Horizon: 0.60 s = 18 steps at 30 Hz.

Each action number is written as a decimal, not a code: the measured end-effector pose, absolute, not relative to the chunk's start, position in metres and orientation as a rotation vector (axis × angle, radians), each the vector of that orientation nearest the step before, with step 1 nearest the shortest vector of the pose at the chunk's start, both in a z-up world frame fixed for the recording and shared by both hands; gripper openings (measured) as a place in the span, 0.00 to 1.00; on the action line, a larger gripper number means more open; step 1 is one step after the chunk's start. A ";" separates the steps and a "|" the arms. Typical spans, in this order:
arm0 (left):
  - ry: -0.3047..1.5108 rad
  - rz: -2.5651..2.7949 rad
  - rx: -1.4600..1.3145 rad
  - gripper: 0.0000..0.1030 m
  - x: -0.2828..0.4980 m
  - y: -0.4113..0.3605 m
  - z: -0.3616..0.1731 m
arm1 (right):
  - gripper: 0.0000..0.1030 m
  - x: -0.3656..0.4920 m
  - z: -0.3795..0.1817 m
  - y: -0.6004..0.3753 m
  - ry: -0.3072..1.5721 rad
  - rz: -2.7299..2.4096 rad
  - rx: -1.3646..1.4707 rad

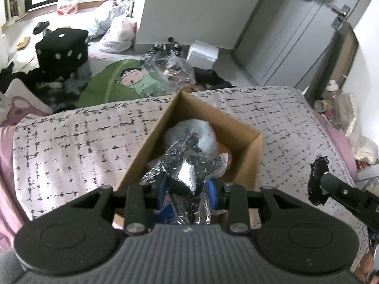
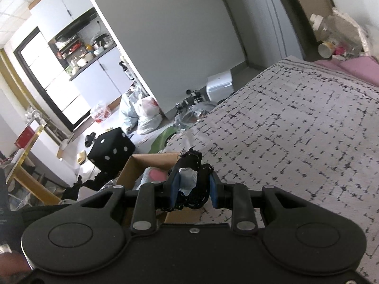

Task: Organize soft objects
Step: 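Carry both items over the box and open both grippers to drop them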

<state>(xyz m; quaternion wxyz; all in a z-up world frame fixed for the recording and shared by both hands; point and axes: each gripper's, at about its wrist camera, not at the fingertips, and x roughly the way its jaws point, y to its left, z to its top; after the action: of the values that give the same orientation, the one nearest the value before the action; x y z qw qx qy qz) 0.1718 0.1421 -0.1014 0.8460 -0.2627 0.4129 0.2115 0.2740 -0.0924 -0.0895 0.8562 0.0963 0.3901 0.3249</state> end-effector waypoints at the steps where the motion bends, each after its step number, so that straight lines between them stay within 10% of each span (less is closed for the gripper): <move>1: 0.877 0.449 -0.559 0.33 0.172 0.143 -0.104 | 0.26 0.274 -0.091 -0.090 0.820 0.690 0.201; 11: 0.966 0.502 -0.575 0.37 0.177 0.154 -0.124 | 0.26 0.267 -0.091 -0.070 0.828 0.760 0.261; 18: 0.980 0.473 -0.530 0.60 0.181 0.151 -0.114 | 0.26 0.264 -0.103 -0.049 0.872 0.771 0.200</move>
<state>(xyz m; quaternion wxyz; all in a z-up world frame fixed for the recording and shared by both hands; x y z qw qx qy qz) 0.1814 0.1509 -0.1144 0.8224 -0.2491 0.4606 0.2224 0.2644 -0.0489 -0.1030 0.8305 0.0942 0.4113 0.3636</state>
